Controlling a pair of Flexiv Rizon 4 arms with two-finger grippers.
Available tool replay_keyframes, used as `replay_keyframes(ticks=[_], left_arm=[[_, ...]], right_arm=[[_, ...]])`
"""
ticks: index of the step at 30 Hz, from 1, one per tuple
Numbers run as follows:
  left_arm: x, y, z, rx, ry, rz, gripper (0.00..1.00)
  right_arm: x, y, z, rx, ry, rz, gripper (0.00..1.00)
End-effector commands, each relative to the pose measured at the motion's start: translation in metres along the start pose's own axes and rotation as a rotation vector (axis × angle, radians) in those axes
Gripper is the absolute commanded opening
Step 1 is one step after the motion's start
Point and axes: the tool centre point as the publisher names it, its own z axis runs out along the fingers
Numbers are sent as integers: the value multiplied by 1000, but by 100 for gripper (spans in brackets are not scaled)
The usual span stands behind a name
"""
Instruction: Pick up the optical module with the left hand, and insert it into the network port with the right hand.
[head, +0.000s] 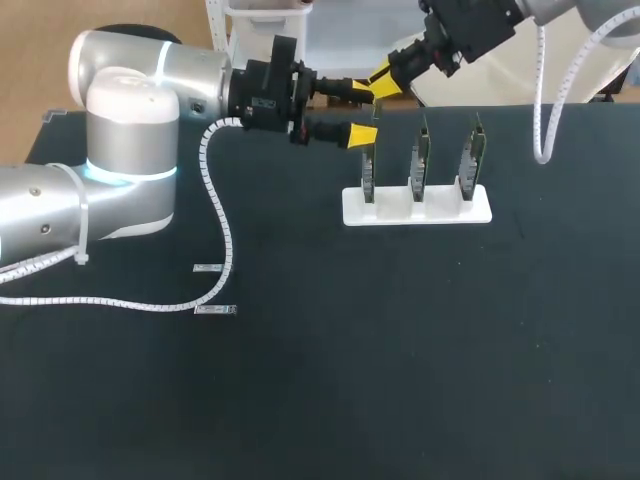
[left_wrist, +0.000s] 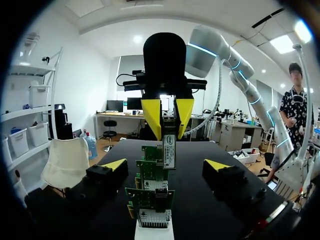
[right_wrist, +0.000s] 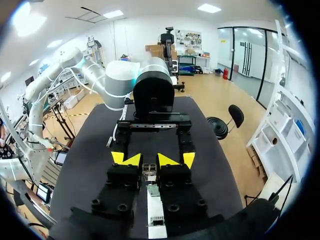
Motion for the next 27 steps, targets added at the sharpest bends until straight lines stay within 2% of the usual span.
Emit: replay_keyframes(ticks=[1, 5, 11, 21, 27], left_arm=[[-3, 0, -3, -25, 11, 16, 100], [-6, 0, -11, -45, 96, 54, 100], [-8, -4, -27, -74, 168, 81, 100], [13, -20, -38, -88, 274, -18, 100], [24, -27, -39, -111, 333, -43, 100]], right_arm=[[2, 6, -2, 11, -8, -2, 0], [3, 8, -3, 9, -9, -3, 0], [6, 10, -5, 7, -5, -4, 0], [6, 11, -5, 6, -8, -6, 0], [6, 11, -5, 4, -10, -9, 0]])
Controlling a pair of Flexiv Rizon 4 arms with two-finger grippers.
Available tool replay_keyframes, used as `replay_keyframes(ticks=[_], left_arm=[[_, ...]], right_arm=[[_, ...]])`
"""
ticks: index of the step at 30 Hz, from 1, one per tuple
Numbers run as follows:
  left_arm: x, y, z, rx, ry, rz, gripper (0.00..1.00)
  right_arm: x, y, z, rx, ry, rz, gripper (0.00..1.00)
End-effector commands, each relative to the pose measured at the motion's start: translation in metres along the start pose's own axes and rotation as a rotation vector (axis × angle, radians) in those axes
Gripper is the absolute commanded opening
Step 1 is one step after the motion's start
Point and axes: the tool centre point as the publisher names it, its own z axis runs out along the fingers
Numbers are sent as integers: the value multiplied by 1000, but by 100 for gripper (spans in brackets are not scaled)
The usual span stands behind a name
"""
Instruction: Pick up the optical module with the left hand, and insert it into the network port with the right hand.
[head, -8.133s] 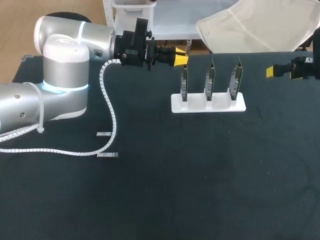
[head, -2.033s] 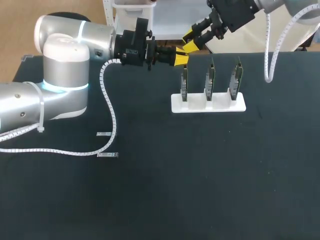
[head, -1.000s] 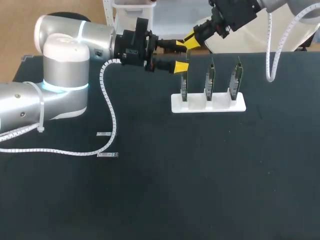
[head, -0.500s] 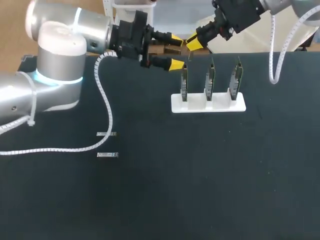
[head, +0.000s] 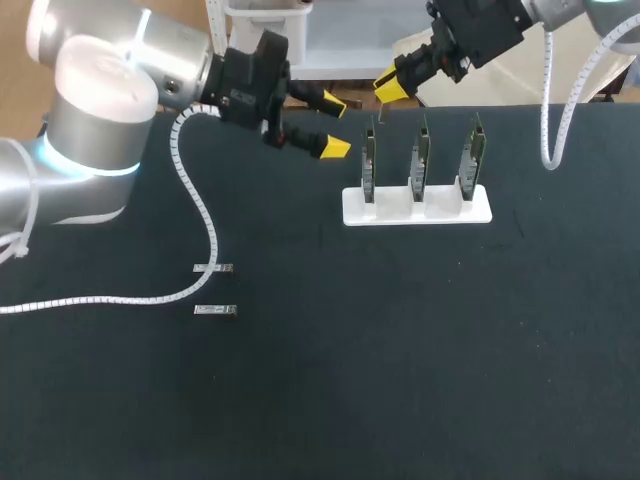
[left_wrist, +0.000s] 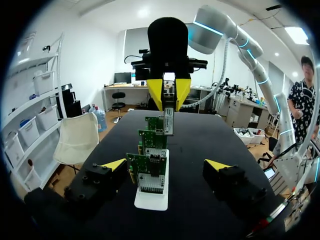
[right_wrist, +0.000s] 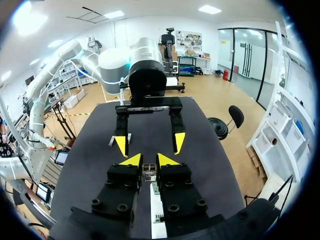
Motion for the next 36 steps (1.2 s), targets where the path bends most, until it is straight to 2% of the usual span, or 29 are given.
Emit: replay_keyframes(ticks=[1, 3, 10, 36], left_arm=[[3, -10, 0, -27, 40, -5, 100], [6, -10, 1, -33, 85, -8, 100], [10, -11, 1, -31, 115, -14, 100], [15, -5, 8, -6, 124, -30, 100]], right_arm=[[1, 1, 0, 4, -4, -3, 0], [1, 1, -1, 4, -4, -3, 0], [0, 1, -1, 4, -4, -2, 0], [0, 5, -2, -13, -8, -11, 0]])
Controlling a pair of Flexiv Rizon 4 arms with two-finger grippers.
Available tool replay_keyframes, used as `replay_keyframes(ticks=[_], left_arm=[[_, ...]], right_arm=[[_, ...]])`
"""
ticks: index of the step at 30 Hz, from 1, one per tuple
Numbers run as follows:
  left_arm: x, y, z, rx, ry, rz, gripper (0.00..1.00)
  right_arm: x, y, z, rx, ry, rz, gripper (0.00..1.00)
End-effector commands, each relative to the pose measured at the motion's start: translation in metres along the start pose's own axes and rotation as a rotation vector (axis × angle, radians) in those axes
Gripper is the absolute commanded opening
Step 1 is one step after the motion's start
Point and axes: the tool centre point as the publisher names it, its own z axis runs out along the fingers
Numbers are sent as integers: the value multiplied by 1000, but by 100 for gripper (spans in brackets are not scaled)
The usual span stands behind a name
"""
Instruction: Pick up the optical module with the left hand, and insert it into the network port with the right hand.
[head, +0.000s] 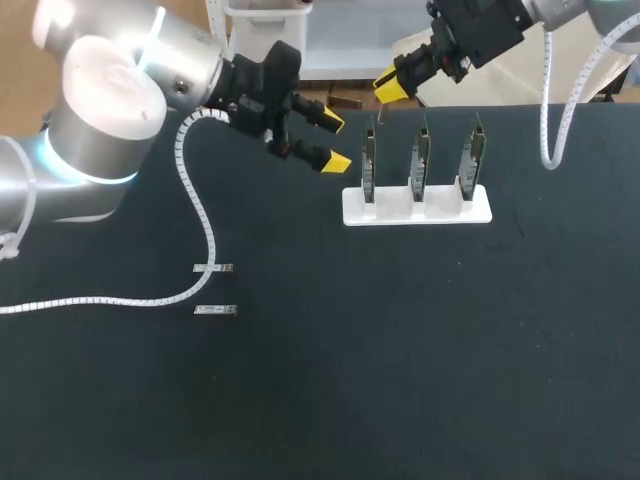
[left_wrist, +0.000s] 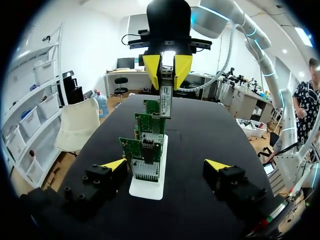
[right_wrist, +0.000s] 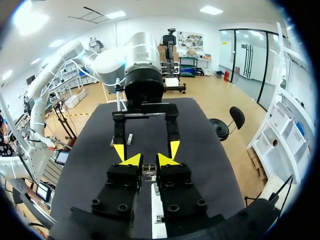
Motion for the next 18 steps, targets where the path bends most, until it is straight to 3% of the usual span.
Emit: replay_keyframes(ticks=[1, 18], left_arm=[[-1, 3, 3, 9, 8, -3, 100], [-1, 3, 3, 12, 9, -1, 100]], right_arm=[[2, 2, -2, -8, -5, -6, 0], [-2, -1, 4, -31, 39, -89, 0]])
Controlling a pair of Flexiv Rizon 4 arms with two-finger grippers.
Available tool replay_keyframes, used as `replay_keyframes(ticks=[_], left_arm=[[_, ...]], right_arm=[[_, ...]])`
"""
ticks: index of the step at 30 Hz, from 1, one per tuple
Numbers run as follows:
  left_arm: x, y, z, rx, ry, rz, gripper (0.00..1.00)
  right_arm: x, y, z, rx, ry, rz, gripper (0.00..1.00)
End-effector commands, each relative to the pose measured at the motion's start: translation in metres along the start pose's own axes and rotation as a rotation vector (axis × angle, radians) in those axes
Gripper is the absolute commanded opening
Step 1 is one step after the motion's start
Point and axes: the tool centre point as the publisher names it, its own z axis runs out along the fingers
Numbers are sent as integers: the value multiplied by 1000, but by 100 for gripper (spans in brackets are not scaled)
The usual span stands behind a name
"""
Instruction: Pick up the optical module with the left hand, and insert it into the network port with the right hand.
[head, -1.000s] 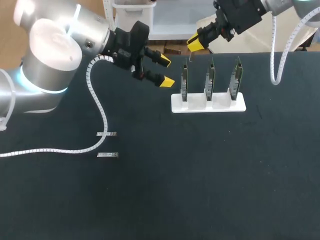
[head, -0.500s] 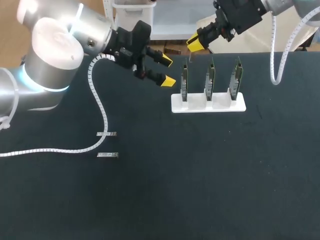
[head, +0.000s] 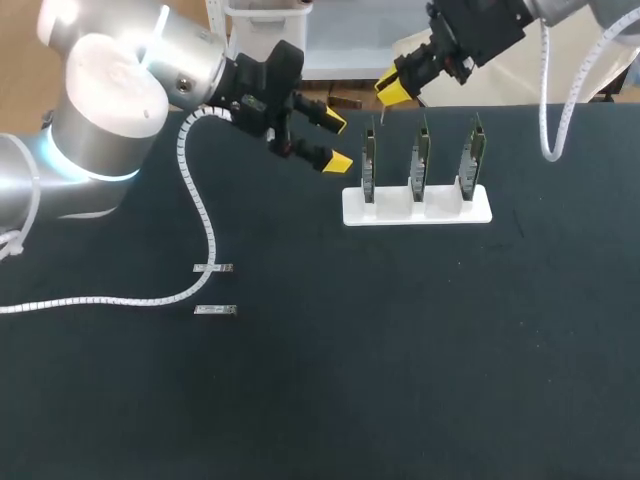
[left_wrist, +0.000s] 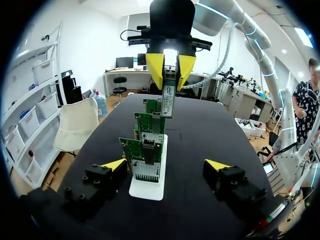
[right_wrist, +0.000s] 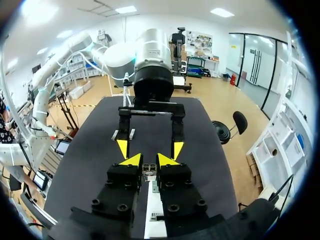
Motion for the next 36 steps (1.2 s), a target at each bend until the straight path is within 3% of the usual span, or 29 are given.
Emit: replay_keyframes(ticks=[1, 36], left_arm=[[-1, 1, 0, 2, 5, -2, 100], [-1, 1, 0, 2, 5, -2, 100]], right_arm=[[-4, -3, 5, 2, 5, -4, 0], [6, -13, 29, 49, 118, -88, 0]])
